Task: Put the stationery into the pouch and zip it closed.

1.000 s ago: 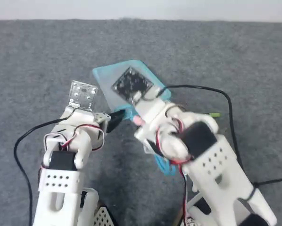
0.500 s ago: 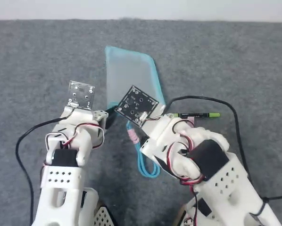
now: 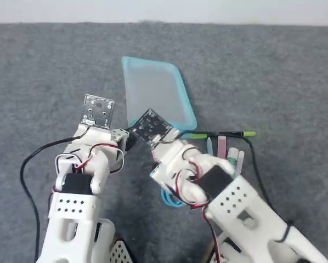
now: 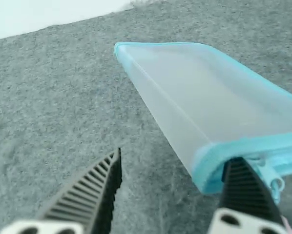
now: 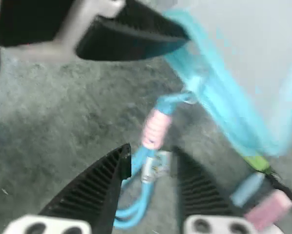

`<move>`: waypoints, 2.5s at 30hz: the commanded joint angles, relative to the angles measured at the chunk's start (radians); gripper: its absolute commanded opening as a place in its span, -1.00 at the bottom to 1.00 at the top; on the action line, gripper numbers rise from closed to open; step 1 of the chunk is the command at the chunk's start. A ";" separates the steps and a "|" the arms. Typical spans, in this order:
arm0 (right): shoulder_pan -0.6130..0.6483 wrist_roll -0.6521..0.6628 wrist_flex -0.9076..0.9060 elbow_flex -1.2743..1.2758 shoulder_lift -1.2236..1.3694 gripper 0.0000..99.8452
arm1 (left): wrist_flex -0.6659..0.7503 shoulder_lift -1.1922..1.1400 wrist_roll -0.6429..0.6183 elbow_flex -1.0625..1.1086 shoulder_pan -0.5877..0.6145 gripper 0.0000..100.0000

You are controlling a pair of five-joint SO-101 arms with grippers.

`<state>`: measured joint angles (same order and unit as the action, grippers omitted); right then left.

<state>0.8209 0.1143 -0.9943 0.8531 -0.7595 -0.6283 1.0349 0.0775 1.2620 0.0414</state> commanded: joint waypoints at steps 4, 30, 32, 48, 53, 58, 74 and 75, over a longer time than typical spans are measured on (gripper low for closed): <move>0.028 -0.029 0.217 0.032 0.189 -0.45 | 0.005 -0.002 -0.031 -0.035 -0.009 -0.38; -0.159 0.054 0.013 -0.127 0.097 -0.99 | 0.005 0.002 -0.034 -0.033 -0.003 -0.38; -0.140 0.084 -0.056 -0.172 0.068 -0.99 | 0.006 0.002 -0.034 -0.033 -0.003 -0.38; -0.016 0.196 -0.332 -0.367 -0.036 -0.99 | 0.011 -0.003 -0.031 -0.027 -0.006 -0.38; 0.047 0.196 -0.326 -0.319 -0.030 -0.99 | 0.034 -0.003 -0.034 -0.018 -0.011 -0.56; 0.012 0.196 -0.311 -0.285 -0.028 -0.99 | 0.101 -0.002 -0.052 0.030 -0.005 -0.99; -0.395 0.239 -0.246 -0.264 0.156 -0.99 | 0.098 -0.003 -0.189 0.025 0.144 -0.98; -0.404 0.239 -0.229 -0.264 0.182 -0.99 | 0.098 -0.003 -0.189 0.025 0.144 -0.98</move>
<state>0.4649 0.3429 -1.2735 0.5984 -0.6444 -0.5685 1.0349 -0.0944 1.3126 0.1596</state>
